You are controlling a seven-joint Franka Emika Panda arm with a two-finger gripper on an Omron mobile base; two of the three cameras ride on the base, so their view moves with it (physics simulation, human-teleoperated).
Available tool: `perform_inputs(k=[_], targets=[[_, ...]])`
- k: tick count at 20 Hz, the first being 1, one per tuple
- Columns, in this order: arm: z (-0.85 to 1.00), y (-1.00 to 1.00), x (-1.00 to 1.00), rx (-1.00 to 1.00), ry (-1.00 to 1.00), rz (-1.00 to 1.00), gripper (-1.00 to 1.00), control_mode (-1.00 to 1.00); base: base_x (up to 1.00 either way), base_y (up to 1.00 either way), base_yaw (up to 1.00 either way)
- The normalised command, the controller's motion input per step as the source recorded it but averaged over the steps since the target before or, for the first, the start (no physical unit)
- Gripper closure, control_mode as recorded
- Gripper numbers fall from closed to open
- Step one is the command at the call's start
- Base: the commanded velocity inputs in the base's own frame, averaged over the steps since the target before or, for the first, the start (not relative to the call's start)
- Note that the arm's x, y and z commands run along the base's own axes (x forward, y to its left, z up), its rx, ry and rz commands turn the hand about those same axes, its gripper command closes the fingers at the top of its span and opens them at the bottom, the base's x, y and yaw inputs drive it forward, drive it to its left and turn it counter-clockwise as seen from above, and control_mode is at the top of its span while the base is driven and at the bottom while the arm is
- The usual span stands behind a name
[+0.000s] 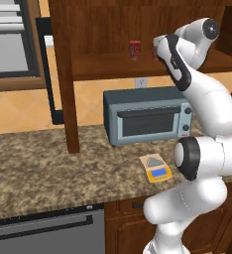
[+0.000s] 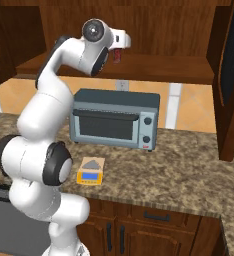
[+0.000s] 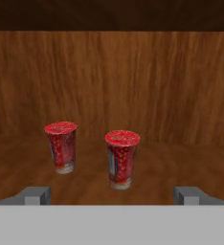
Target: Pick the yogurt and place it on the digital scale for weighing, and close the cabinet.
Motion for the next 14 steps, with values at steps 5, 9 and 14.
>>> perform_inputs(k=[5, 9, 14], targets=[[0.00, 0.00, 0.47, 0.00, 0.00, 0.03, -1.00, -1.00, 0.00, 0.00, 0.00], [-0.09, -0.04, 0.39, 0.00, 0.01, 0.01, -1.00, -1.00, 0.00, 0.00, 0.00], [-0.20, 0.00, 0.39, 0.00, 0.03, 0.01, -1.00, -1.00, 0.00, 0.00, 0.00]])
